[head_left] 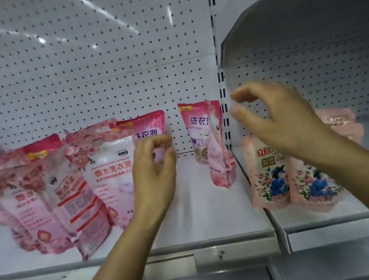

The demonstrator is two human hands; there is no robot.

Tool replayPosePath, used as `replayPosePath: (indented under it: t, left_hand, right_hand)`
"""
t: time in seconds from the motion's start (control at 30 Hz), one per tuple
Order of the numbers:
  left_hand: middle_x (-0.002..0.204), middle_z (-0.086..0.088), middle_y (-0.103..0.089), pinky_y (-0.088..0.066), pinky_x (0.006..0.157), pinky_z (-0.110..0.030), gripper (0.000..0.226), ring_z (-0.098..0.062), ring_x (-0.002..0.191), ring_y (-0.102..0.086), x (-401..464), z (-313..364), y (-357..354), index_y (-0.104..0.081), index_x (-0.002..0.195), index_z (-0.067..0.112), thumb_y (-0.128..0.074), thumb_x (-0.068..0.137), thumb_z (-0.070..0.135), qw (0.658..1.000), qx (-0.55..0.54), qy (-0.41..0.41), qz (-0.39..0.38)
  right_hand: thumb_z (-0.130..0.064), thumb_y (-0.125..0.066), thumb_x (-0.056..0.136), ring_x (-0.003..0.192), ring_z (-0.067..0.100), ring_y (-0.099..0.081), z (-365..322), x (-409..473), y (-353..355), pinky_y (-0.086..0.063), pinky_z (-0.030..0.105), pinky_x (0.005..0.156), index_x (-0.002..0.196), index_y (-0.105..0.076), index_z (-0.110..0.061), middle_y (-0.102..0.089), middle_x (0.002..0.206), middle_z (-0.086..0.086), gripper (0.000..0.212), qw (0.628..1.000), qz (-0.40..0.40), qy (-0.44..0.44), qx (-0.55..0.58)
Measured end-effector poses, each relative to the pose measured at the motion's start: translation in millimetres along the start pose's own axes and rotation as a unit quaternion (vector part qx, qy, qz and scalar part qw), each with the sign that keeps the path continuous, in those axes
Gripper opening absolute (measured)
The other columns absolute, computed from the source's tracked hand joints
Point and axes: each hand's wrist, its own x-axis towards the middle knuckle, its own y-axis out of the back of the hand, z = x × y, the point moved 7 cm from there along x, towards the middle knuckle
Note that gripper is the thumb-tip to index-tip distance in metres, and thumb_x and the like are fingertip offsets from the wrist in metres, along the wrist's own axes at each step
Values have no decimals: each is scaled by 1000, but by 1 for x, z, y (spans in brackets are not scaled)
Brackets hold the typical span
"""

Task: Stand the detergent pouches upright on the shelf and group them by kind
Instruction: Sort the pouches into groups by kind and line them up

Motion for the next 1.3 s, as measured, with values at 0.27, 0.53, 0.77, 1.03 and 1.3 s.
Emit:
replayPosePath:
  t: [0.27, 0.53, 0.77, 1.03, 1.3]
  left_hand:
    - [115, 7, -57, -41, 93, -24, 19, -8, 109, -53, 85, 4, 26, -63, 114, 17, -58, 97, 18, 990, 112, -52, -72]
    - [152, -2, -44, -34, 110, -32, 48, -20, 138, -43, 151, -7, -75, -41, 148, 17, -51, 101, 17, 943, 183, -49, -273]
    - [120, -11, -61, -39, 106, -51, 38, -30, 119, -53, 176, -50, -149, -51, 130, 14, -51, 93, 14, 867, 376, -39, -325]
    - [101, -5, -67, -40, 77, -34, 21, -27, 91, -64, 167, -25, -125, -60, 111, 18, -47, 96, 9, 889, 405, -108, -185]
    - [99, 3, -70, -46, 71, -32, 16, -25, 90, -64, 125, -2, -66, -63, 99, 29, -49, 96, 22, 919, 350, -75, -165]
  right_hand:
    - [-39, -57, 92, 52, 17, -61, 13, 86, -75, -46, 25, 53, 70, -60, -7, -65, 61, -1, 39, 938, -242, -109, -223]
    - [-7, -56, 92, 51, 19, -71, 43, 108, -77, -56, 29, 52, 82, -65, 0, -73, 60, 10, 15, 936, -245, -196, -157]
    - [1, -49, 91, 57, 28, -72, 65, 114, -58, -61, 37, 58, 82, -66, 9, -72, 63, 20, 20, 934, -205, -276, -92]
    - [-1, -47, 95, 67, 32, -74, 74, 104, -60, -62, 43, 65, 98, -60, 12, -72, 70, 24, 19, 926, -220, -288, -107]
    - [-38, -75, 80, 123, 27, -46, 34, 102, -74, -44, 43, 98, 137, -45, -20, -52, 133, 6, 67, 941, -248, -54, -223]
